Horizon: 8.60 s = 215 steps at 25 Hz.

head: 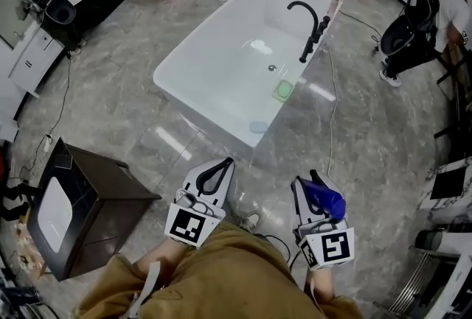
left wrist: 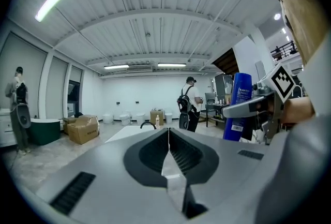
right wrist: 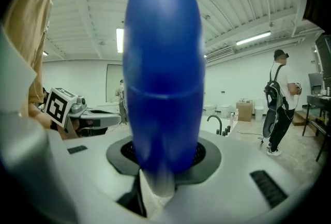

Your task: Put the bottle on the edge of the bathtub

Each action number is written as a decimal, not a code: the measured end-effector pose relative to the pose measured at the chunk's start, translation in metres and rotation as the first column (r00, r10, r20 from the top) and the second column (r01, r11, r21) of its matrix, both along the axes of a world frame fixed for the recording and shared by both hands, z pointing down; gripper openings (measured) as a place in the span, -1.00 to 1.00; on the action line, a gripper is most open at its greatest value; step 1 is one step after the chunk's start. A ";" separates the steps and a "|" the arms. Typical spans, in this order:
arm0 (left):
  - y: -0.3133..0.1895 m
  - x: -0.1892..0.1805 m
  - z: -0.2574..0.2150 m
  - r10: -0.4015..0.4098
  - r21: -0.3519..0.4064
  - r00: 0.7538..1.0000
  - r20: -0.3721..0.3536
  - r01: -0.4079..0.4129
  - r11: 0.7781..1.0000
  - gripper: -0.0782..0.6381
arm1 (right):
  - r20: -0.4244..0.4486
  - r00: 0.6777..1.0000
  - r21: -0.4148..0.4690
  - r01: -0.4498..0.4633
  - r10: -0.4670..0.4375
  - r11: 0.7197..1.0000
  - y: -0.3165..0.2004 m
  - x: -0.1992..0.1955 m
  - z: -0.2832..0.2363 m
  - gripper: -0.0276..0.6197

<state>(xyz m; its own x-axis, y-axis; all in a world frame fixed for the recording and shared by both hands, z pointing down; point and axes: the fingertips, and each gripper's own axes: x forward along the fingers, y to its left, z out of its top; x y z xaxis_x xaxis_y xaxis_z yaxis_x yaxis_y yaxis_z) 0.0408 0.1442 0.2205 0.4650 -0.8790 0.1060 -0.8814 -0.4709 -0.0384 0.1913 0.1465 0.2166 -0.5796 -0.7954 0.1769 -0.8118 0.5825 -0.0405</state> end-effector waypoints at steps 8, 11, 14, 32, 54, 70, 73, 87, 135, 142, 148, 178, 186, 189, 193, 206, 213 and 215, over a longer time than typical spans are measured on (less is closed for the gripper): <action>-0.037 -0.006 0.000 0.027 0.014 0.999 -0.026 -0.027 1.000 -0.75 | -0.020 1.000 -0.003 -0.010 0.010 1.000 -0.033 -0.011 -0.002 -0.49; -0.056 -0.013 0.000 0.040 0.012 0.999 -0.034 -0.040 0.999 -0.75 | -0.034 0.999 -0.005 -0.026 0.026 1.000 -0.052 -0.017 -0.004 -0.49; -0.078 -0.023 -0.001 0.045 0.012 0.998 -0.038 -0.044 0.999 -0.75 | -0.051 0.998 -0.010 -0.032 0.032 0.999 -0.074 -0.025 -0.004 -0.49; -0.190 -0.050 0.043 0.112 -0.038 0.992 -0.052 -0.114 0.993 -0.75 | -0.126 0.989 -0.037 -0.087 0.082 0.996 -0.196 -0.061 0.031 -0.49; -0.270 -0.052 0.133 0.152 -0.110 0.987 0.060 -0.145 0.983 -0.75 | -0.144 0.988 -0.094 -0.073 0.059 0.993 -0.304 -0.079 0.151 -0.49; -0.306 -0.051 0.201 0.146 -0.143 0.989 0.036 -0.140 0.980 -0.75 | -0.172 0.980 -0.119 -0.119 0.098 0.986 -0.343 -0.078 0.249 -0.49; -0.311 -0.050 0.210 0.150 -0.139 0.987 0.048 -0.142 0.980 -0.75 | -0.178 0.979 -0.119 -0.123 0.101 0.985 -0.348 -0.079 0.260 -0.49; -0.323 -0.053 0.244 0.146 -0.180 0.988 0.057 -0.133 0.975 -0.75 | -0.194 0.976 -0.129 -0.126 0.100 0.984 -0.367 -0.083 0.309 -0.49; -0.349 -0.075 0.309 0.119 -0.234 0.991 0.056 -0.103 0.967 -0.75 | -0.230 0.969 -0.176 -0.127 0.085 0.976 -0.397 -0.107 0.428 -0.48; -0.349 -0.075 0.309 0.114 -0.235 0.992 0.053 -0.098 0.967 -0.75 | -0.235 0.968 -0.169 -0.133 0.091 0.977 -0.395 -0.106 0.427 -0.48; -0.347 -0.073 0.310 0.119 -0.238 0.992 0.052 -0.103 0.966 -0.75 | -0.254 0.963 -0.154 -0.132 0.090 0.979 -0.395 -0.107 0.425 -0.48; -0.338 -0.064 0.313 0.125 -0.251 0.991 0.055 -0.107 0.962 -0.75 | -0.227 0.970 -0.143 -0.119 0.084 0.983 -0.386 -0.102 0.414 -0.33; -0.330 -0.056 0.314 0.127 -0.250 0.990 0.055 -0.110 0.962 -0.75 | -0.202 0.977 -0.162 -0.102 0.068 0.981 -0.379 -0.103 0.412 -0.30; -0.325 -0.054 0.314 0.126 -0.252 0.990 0.056 -0.109 0.962 -0.75 | -0.202 0.976 -0.162 -0.111 0.077 0.981 -0.378 -0.098 0.410 -0.29; -0.320 -0.053 0.309 0.127 -0.248 0.990 0.060 -0.109 0.963 -0.75 | -0.209 0.974 -0.152 -0.118 0.085 0.981 -0.378 -0.095 0.404 -0.25; -0.307 -0.049 0.297 0.133 -0.236 0.989 0.067 -0.114 0.965 -0.75 | -0.224 0.970 -0.147 -0.133 0.098 0.980 -0.365 -0.084 0.391 -0.21; -0.297 -0.046 0.287 0.140 -0.220 0.987 0.076 -0.120 0.968 -0.75 | -0.244 0.965 -0.141 -0.131 0.094 0.981 -0.356 -0.079 0.378 -0.21; -0.294 -0.045 0.281 0.141 -0.216 0.987 0.074 -0.123 0.969 -0.75 | -0.251 0.964 -0.141 -0.128 0.090 0.982 -0.351 -0.078 0.372 -0.21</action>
